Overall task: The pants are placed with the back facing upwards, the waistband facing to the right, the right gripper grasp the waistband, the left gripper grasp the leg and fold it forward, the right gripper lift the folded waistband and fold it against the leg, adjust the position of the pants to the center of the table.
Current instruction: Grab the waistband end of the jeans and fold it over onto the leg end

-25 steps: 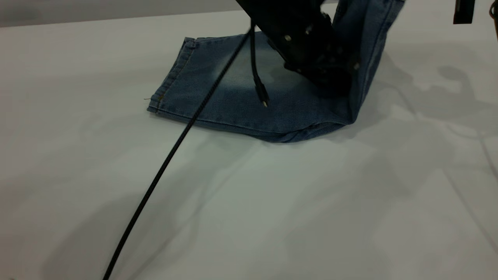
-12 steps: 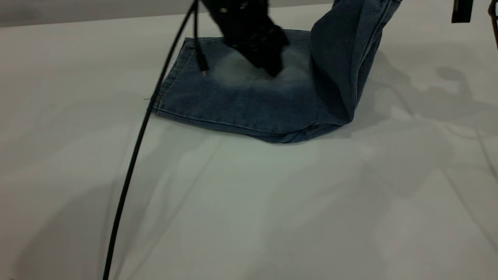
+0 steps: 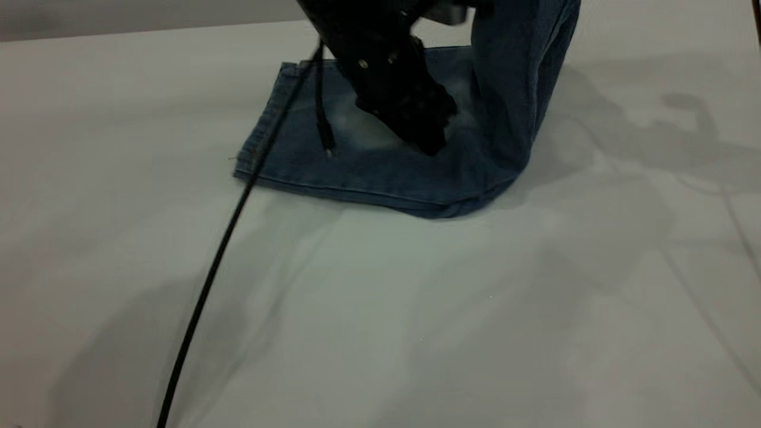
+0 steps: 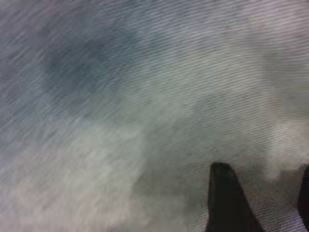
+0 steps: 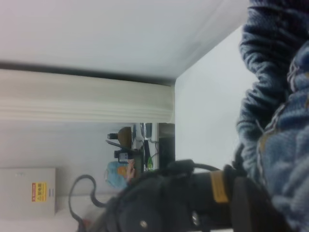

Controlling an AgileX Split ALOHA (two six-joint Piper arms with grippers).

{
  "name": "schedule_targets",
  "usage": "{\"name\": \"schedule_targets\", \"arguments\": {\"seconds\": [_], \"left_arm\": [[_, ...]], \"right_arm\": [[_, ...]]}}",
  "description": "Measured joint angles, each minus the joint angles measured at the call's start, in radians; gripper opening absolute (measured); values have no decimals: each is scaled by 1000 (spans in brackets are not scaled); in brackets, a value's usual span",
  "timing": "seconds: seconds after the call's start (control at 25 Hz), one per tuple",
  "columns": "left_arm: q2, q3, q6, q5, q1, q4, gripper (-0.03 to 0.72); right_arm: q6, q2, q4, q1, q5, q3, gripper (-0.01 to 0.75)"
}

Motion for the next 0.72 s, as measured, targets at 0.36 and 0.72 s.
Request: {"name": "schedule_targets", "arguments": {"seconds": [0.36, 0.72], "left_arm": [[10, -2, 16, 3, -40, -32, 342], [-92, 1, 15, 37, 71, 4, 342]], "right_arm": [[2, 0, 2, 0, 0, -1, 67], [1, 0, 5, 0, 0, -1, 67]]}}
